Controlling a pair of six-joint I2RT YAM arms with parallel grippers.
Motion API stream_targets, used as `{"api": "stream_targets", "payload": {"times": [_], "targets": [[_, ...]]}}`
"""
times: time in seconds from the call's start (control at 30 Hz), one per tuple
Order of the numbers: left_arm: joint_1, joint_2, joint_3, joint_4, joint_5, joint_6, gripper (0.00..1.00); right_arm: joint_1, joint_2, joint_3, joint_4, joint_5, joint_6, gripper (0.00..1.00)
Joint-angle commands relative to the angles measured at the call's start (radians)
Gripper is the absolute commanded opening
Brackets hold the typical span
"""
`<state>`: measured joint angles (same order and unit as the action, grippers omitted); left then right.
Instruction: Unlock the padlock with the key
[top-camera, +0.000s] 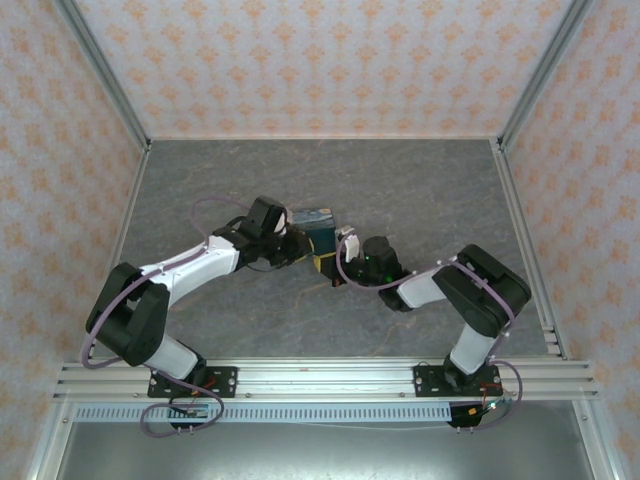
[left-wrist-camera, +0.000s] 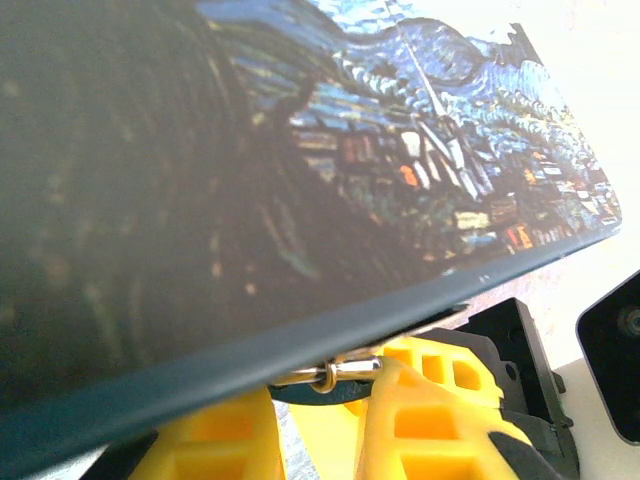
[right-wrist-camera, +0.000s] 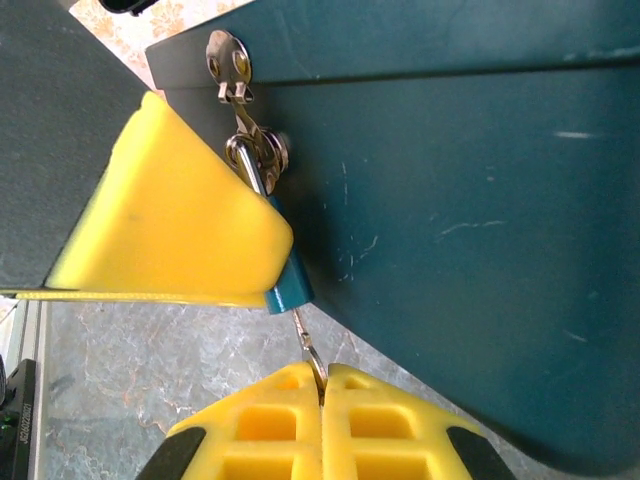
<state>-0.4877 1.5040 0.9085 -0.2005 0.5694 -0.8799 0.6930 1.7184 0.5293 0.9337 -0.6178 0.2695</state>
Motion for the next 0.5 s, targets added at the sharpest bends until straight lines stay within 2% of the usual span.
{"api": "stream_targets", "payload": {"times": [0.0,0.3,0.47], "targets": [[-0.025,-0.019,0.02,0.019,0.081,-0.012,0.09,0.002,0.011,0.089,0.134,-0.046,0.001,0.0],[-0.026,-0.015,0.016,0.012,0.076,0.001,0.09,0.002,0.013,0.13,0.129,-0.057,0.0,0.0],[-0.024,0.011,0.001,0.033,0.044,0.007,0.09,0.003,0.023,0.093,0.104,-0.039,0.005,0.0]]}}
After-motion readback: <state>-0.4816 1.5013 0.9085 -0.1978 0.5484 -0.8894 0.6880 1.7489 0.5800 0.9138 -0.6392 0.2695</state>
